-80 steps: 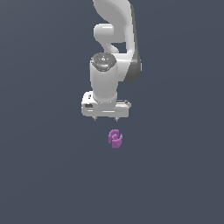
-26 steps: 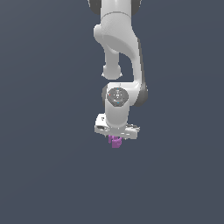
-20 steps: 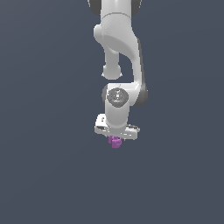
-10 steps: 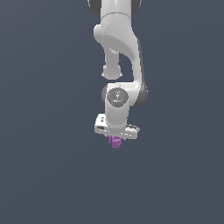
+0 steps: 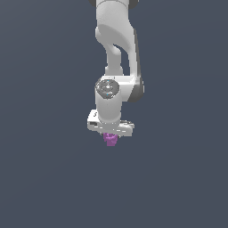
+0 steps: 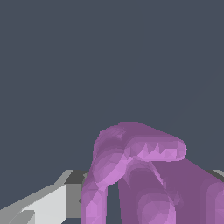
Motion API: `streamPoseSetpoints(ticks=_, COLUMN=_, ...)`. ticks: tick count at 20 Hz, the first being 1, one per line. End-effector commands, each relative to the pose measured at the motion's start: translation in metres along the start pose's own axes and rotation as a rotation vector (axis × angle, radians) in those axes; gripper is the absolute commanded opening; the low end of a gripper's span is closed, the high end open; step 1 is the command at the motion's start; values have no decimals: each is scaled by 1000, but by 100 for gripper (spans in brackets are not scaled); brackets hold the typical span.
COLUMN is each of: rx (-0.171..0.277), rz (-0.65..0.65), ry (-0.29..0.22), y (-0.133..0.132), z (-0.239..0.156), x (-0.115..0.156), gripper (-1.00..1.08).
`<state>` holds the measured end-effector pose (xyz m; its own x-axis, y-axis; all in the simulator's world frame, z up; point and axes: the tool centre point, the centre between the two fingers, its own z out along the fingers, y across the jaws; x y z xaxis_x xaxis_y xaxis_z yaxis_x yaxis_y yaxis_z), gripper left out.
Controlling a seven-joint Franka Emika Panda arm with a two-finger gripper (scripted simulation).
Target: Pick up the object and move it to a goal position.
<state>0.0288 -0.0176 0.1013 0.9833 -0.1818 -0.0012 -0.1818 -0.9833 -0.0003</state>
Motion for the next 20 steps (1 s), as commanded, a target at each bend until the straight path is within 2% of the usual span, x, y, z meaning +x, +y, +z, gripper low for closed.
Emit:
streamPoseSetpoints(ticks=1, rx=0, rz=2, ry=1, y=19, z=-16, x=-2, gripper=-100)
streamPoseSetpoints(ticks=7, rx=0, rz=2, ry=1, y=64, z=-53, x=-7, gripper=-100)
streamPoseSetpoints(ticks=11, rx=0, rz=2, ry=1, y=83, z=-69, x=-8, gripper=-100)
streamPoseSetpoints(ticks=15, rx=0, rz=2, ry=1, y=92, z=-76, x=-8, gripper=-100)
streamPoseSetpoints(ticks=20, rx=0, rz=1, ry=1, y=89, z=-74, x=-7, gripper=-100)
